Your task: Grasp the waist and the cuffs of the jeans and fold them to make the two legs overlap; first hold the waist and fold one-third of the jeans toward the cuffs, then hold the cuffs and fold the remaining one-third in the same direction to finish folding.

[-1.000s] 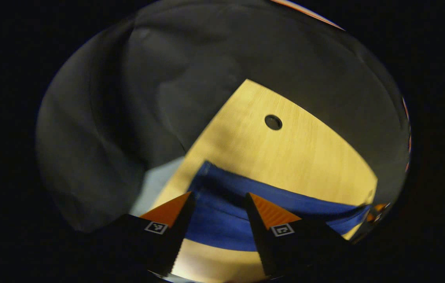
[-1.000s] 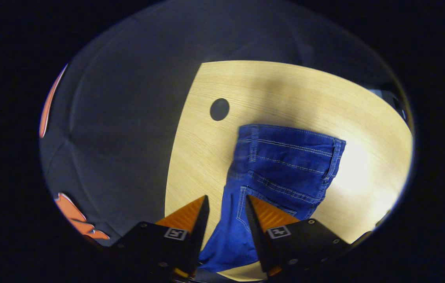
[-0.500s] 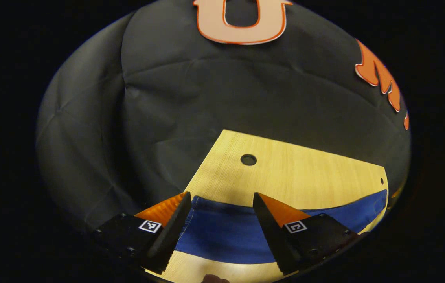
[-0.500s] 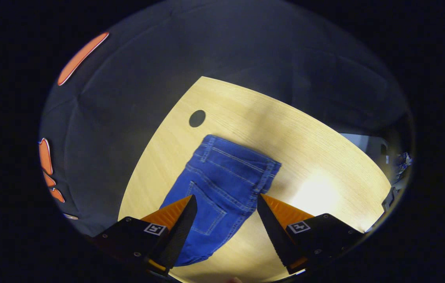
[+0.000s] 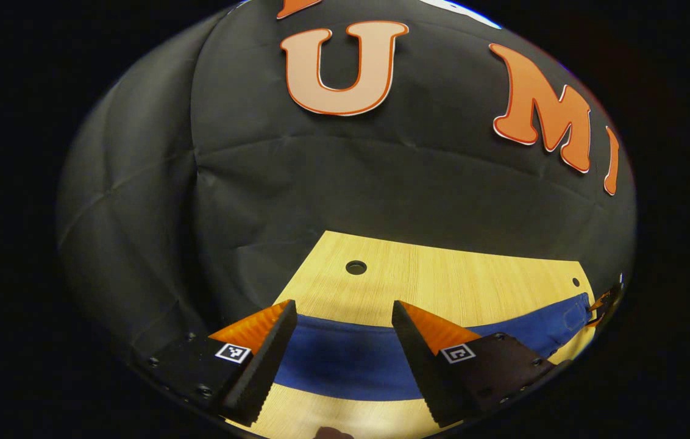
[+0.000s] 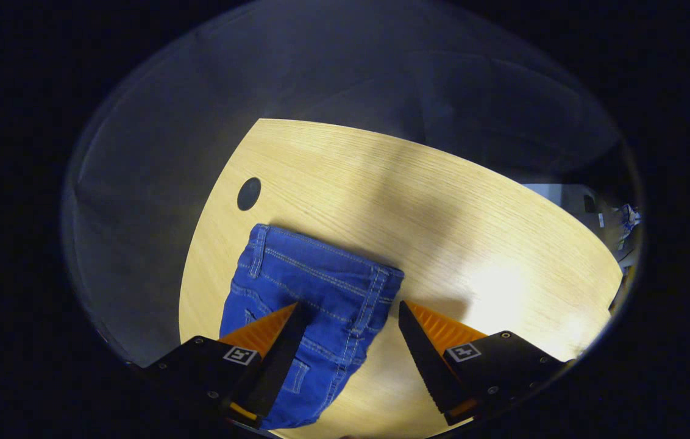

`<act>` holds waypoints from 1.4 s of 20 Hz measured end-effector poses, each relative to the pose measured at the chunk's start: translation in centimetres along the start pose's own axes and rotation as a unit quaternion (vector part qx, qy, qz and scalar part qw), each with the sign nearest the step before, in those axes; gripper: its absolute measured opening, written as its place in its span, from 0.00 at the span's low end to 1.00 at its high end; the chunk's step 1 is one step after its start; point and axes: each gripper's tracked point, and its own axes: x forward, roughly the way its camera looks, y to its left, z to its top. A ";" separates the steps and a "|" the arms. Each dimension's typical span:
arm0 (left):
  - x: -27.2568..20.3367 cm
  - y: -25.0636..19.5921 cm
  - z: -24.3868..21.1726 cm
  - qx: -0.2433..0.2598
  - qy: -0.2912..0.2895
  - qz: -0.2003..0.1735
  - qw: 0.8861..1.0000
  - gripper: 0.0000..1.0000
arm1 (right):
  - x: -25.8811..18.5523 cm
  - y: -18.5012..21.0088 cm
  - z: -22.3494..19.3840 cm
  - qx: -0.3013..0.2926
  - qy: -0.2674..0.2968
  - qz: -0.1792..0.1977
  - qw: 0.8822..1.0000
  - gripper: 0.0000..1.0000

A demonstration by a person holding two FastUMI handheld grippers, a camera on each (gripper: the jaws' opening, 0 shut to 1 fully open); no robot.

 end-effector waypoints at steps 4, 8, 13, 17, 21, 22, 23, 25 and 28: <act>-1.8 -0.8 0.0 -0.005 -0.006 0.012 1.000 0.97 | 0.6 -0.8 0.4 -0.038 -0.012 -0.022 0.999 0.87; -3.1 -1.2 -1.5 -0.021 0.006 0.006 1.000 0.97 | 0.8 -0.7 -0.2 -0.067 -0.005 -0.013 0.998 0.34; -2.9 -2.3 -1.9 -0.021 0.008 -0.010 1.000 0.97 | -1.4 -1.9 -0.2 -0.063 -0.014 0.008 0.998 0.16; -2.8 -3.3 -1.8 -0.018 0.006 -0.024 1.000 0.97 | -4.4 -3.2 1.2 -0.054 -0.050 0.017 0.997 0.15; -3.0 -4.1 -1.9 -0.022 0.002 -0.040 0.999 0.98 | -8.4 -3.5 2.7 -0.076 -0.087 0.025 0.993 0.15; -2.8 -4.2 -2.2 -0.025 0.003 -0.045 0.999 0.98 | -9.5 -3.2 2.8 -0.086 -0.092 0.029 0.992 0.15; -2.8 -4.2 -2.5 -0.026 0.006 -0.048 0.998 0.97 | -10.7 -3.0 2.9 -0.093 -0.106 0.032 0.989 0.15; -2.7 -4.3 -3.1 -0.031 0.010 -0.056 0.998 0.97 | -13.0 -1.1 2.6 -0.123 -0.129 0.048 0.983 0.15; -2.5 -4.1 -4.0 -0.041 0.013 -0.062 0.997 0.98 | -16.6 3.0 0.6 -0.186 -0.151 0.081 0.967 0.15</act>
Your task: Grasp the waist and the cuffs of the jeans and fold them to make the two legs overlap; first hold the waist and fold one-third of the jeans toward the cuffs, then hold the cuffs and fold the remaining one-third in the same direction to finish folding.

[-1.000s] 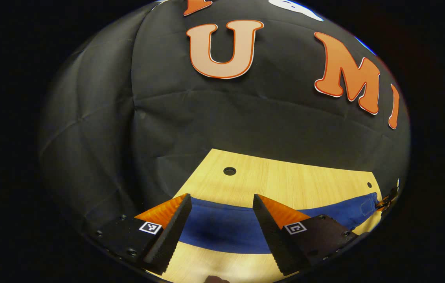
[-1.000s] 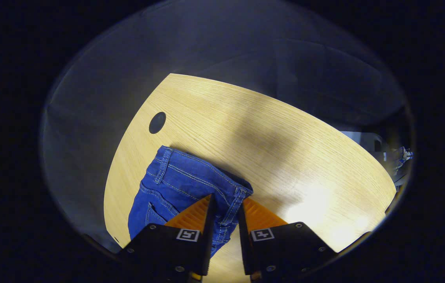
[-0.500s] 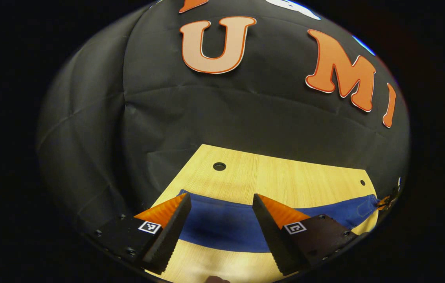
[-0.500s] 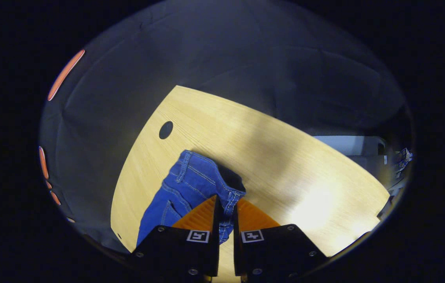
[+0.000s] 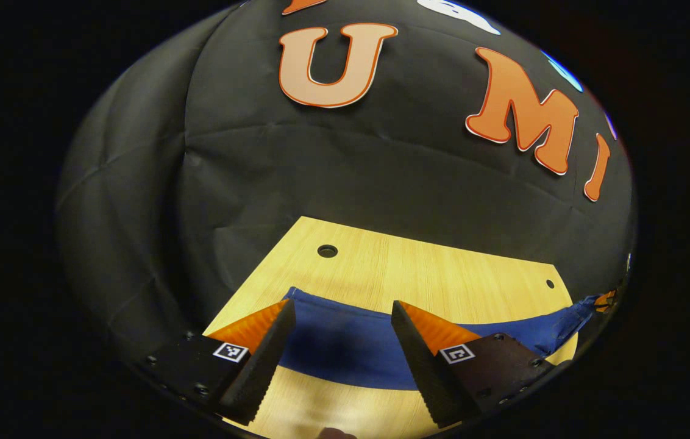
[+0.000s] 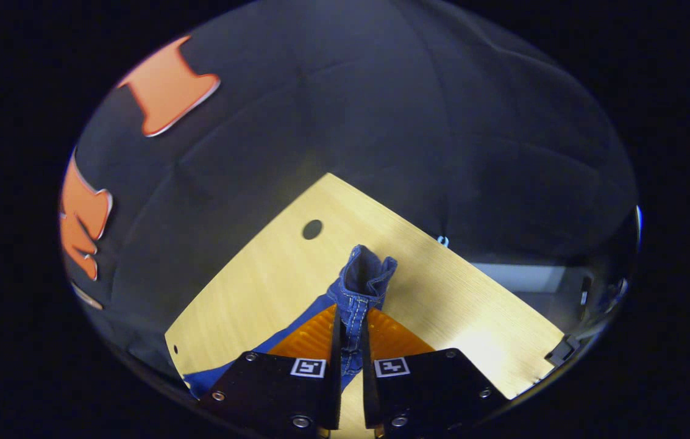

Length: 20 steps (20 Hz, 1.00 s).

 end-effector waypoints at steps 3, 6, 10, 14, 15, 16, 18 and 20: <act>0.1 0.3 -0.4 -0.008 0.002 -0.009 1.000 0.98 | -2.1 5.0 -0.2 -0.045 -0.019 0.039 0.998 0.15; -0.5 1.0 -0.7 -0.008 -0.004 -0.014 1.000 0.98 | -4.2 10.4 -0.8 -0.083 -0.031 0.071 0.994 0.15; -0.6 1.1 -0.9 -0.002 -0.010 -0.021 1.000 0.98 | -6.8 16.1 -2.8 -0.120 -0.033 0.103 0.987 0.15; -0.7 1.4 -1.0 -0.001 -0.015 -0.027 1.000 0.98 | -7.6 20.7 -5.2 -0.165 -0.033 0.120 0.979 0.15; -0.8 1.6 -1.2 -0.002 -0.015 -0.026 1.000 0.98 | -7.8 21.6 -5.8 -0.174 -0.035 0.120 0.977 0.14; -0.8 1.8 -1.2 -0.006 -0.016 -0.027 0.999 0.98 | -8.0 22.7 -6.5 -0.186 -0.034 0.128 0.974 0.14; -0.7 2.3 -1.4 -0.013 -0.014 -0.027 0.999 0.98 | -7.8 24.6 -7.8 -0.201 -0.030 0.135 0.970 0.14; -0.6 2.8 -1.7 -0.019 -0.013 -0.025 0.999 0.98 | -8.1 26.4 -9.8 -0.211 -0.020 0.150 0.966 0.14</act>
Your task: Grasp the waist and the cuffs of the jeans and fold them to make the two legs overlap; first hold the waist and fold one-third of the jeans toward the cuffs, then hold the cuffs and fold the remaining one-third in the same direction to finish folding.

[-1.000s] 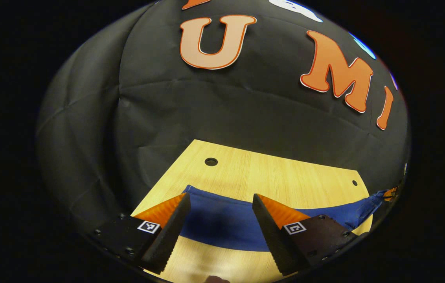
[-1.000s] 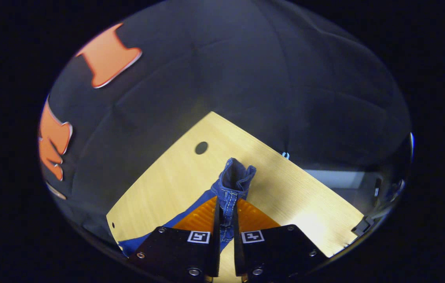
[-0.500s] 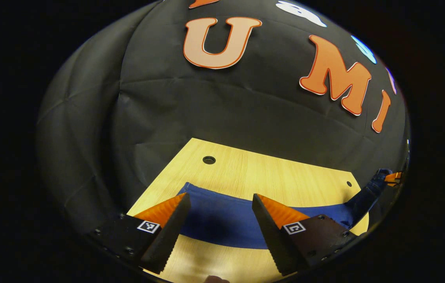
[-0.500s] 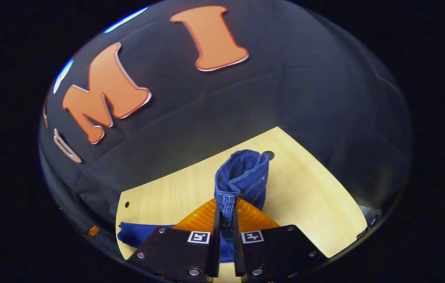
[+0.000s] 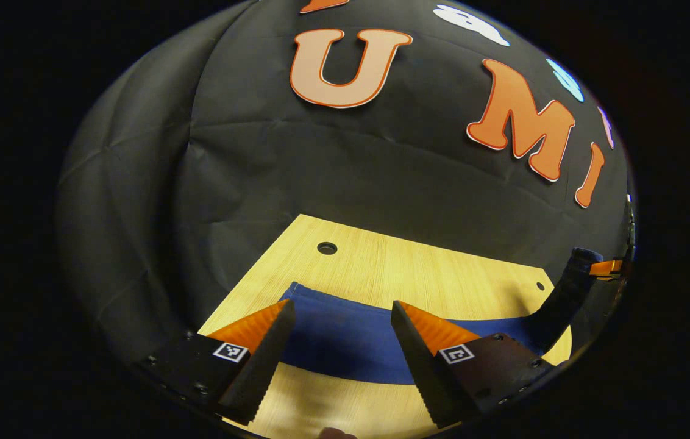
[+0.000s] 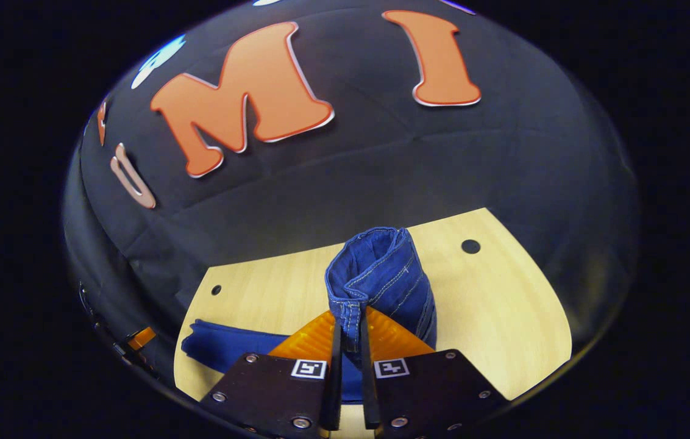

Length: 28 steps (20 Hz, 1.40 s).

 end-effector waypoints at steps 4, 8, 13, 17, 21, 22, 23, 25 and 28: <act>0.2 1.2 -0.5 -0.016 0.004 0.001 1.000 0.98 | 1.8 4.9 -2.6 -0.029 0.017 0.031 0.999 0.14; 1.1 3.5 -1.5 -0.041 0.021 0.013 0.999 0.98 | 4.2 9.7 -7.4 -0.047 0.054 0.061 0.996 0.14; 2.7 6.0 -5.4 -0.109 0.087 0.012 0.990 0.98 | 7.6 12.4 -14.1 -0.071 0.098 0.058 0.991 0.14; 4.5 5.3 -9.1 -0.241 0.154 -0.007 0.958 0.98 | 9.9 13.5 -18.8 -0.081 0.142 0.048 0.985 0.14; 5.9 7.1 -13.4 -0.345 0.196 0.004 0.918 0.98 | 9.4 16.9 -21.7 -0.054 0.179 0.091 0.978 0.42; 6.2 7.5 -14.1 -0.366 0.201 0.006 0.909 0.98 | 9.5 17.3 -21.5 -0.049 0.176 0.096 0.978 0.57; 6.4 7.9 -14.7 -0.383 0.205 0.010 0.901 0.98 | 9.5 17.4 -21.4 -0.047 0.172 0.095 0.979 0.74; 7.3 8.2 -15.4 -0.414 0.207 0.007 0.886 0.98 | 8.8 16.8 -19.8 -0.053 0.151 0.091 0.983 0.78; 9.0 8.3 -15.8 -0.444 0.194 -0.003 0.875 0.98 | 7.6 15.0 -16.7 -0.065 0.108 0.069 0.990 0.83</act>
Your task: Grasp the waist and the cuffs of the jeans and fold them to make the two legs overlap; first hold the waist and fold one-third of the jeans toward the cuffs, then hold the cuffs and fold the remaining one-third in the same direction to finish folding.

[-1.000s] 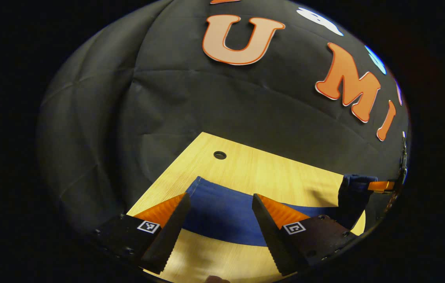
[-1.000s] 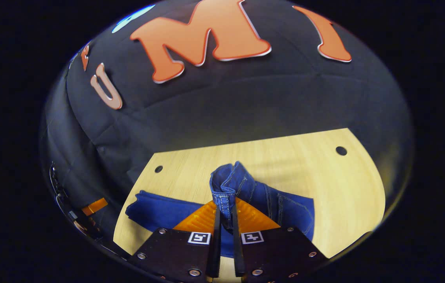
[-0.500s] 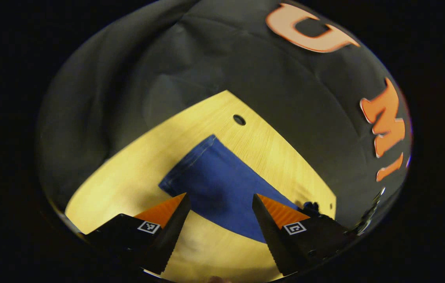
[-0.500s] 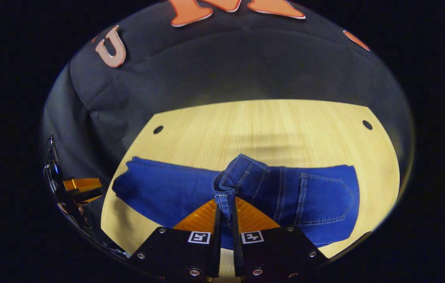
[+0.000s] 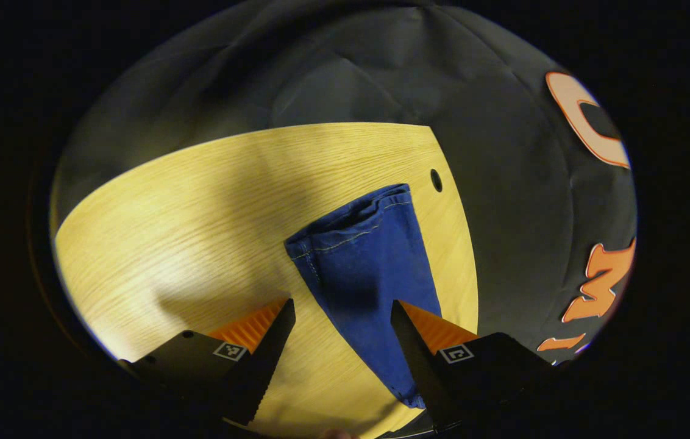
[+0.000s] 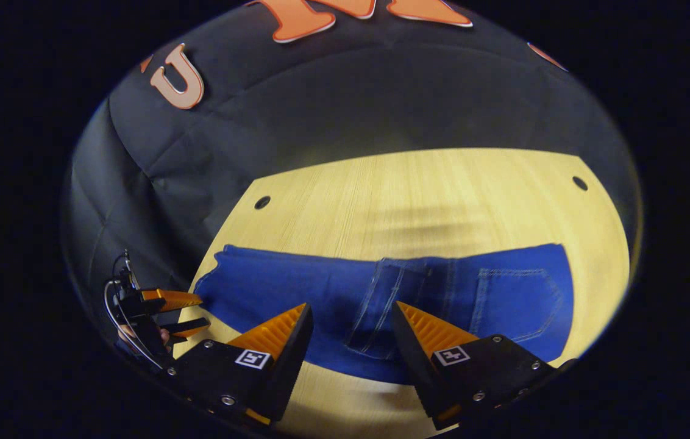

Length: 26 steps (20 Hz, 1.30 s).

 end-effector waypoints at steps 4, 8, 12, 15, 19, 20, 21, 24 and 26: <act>1.3 -1.7 0.9 0.010 -0.009 -0.038 0.999 0.91 | -3.4 -2.8 2.6 0.007 -0.042 -0.030 0.999 0.85; 2.9 -2.8 1.8 -0.012 -0.016 -0.094 0.995 0.87 | -6.5 -5.3 3.6 0.036 -0.068 -0.046 0.996 0.84; 4.7 -1.9 2.1 -0.031 -0.026 -0.078 0.996 0.40 | -8.1 -7.0 4.0 0.033 -0.081 -0.069 0.994 0.85; 4.5 -2.2 1.9 -0.008 -0.044 -0.064 0.997 0.09 | -9.0 -8.1 3.8 0.040 -0.087 -0.080 0.992 0.84; 2.0 -5.6 2.3 0.058 -0.080 -0.077 0.992 0.02 | -9.9 -8.8 4.2 0.043 -0.099 -0.080 0.991 0.85; 1.1 -6.7 2.3 0.080 -0.090 -0.079 0.990 0.02 | -10.1 -9.1 4.5 0.043 -0.104 -0.082 0.990 0.84; 0.2 -7.8 2.1 0.102 -0.098 -0.083 0.986 0.02 | -10.4 -9.2 4.8 0.042 -0.109 -0.078 0.990 0.84; -2.5 -11.7 0.8 0.156 -0.114 -0.098 0.976 0.02 | -11.1 -9.9 5.8 0.040 -0.127 -0.078 0.988 0.84; -3.9 -13.9 -0.3 0.190 -0.121 -0.107 0.968 0.02 | -11.7 -10.3 6.3 0.038 -0.140 -0.076 0.987 0.84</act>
